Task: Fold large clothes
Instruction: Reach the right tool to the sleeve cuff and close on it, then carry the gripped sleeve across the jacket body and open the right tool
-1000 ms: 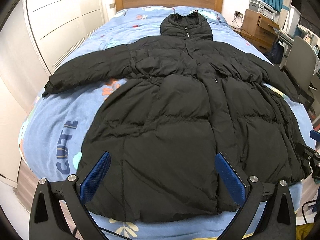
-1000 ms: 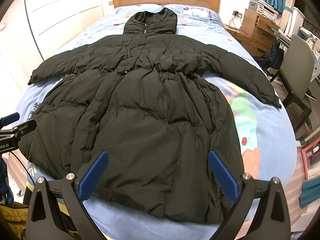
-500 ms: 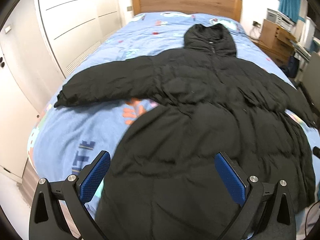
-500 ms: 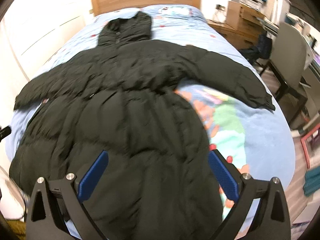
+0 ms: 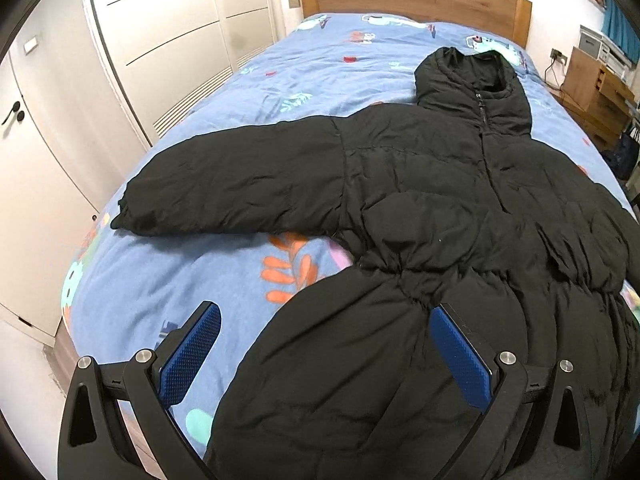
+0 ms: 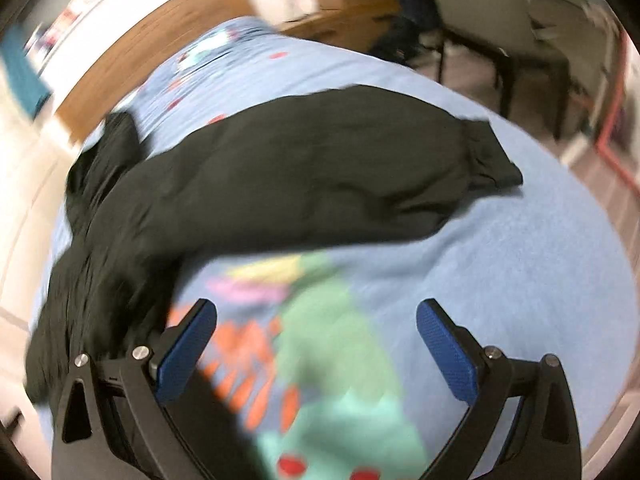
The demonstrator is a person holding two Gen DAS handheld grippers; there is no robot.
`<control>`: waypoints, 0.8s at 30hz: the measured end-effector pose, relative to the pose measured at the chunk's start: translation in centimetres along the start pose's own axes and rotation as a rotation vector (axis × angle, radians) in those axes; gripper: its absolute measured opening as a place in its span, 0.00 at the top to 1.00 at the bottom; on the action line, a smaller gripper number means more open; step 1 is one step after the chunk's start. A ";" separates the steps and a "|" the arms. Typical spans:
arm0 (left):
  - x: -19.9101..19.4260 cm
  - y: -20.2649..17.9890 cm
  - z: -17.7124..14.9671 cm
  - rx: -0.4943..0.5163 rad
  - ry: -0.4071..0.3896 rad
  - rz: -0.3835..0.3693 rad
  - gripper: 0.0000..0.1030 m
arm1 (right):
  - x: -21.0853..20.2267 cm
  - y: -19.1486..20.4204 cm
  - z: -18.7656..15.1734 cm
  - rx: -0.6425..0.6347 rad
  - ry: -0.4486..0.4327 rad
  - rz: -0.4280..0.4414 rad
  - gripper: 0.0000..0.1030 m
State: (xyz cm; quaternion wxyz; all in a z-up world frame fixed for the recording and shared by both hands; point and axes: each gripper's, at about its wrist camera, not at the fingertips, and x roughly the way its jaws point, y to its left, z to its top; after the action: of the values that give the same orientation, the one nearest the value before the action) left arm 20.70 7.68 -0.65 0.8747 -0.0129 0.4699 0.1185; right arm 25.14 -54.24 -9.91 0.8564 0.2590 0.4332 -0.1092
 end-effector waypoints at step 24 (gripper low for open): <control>2.7 -2.2 1.7 0.041 0.017 0.000 0.01 | 6.7 -9.4 6.5 0.454 -0.134 0.230 0.78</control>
State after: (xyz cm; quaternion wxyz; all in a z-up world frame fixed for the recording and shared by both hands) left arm 23.94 6.33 -2.12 0.8706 0.0037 0.4797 0.1088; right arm 29.74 -65.41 -15.35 0.8099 0.4841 0.3077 -0.1226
